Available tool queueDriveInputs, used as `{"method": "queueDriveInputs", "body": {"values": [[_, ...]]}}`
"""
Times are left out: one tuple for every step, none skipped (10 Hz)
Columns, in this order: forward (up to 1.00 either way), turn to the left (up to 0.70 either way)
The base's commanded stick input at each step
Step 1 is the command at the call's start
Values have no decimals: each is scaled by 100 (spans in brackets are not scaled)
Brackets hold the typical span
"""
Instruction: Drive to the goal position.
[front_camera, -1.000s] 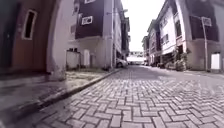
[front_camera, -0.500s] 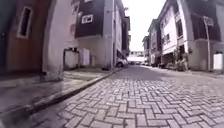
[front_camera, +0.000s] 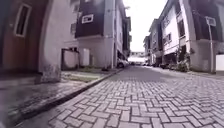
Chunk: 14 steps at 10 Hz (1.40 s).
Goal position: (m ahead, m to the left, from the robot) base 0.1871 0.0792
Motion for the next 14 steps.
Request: {"method": "queueDriveInputs", "body": {"values": [[44, 0], [44, 0], [44, 0], [44, 0], [44, 0], [44, 0], [44, 0], [44, 0], [44, 0], [44, 0], [44, 0], [44, 0], [44, 0], [44, 0]]}}
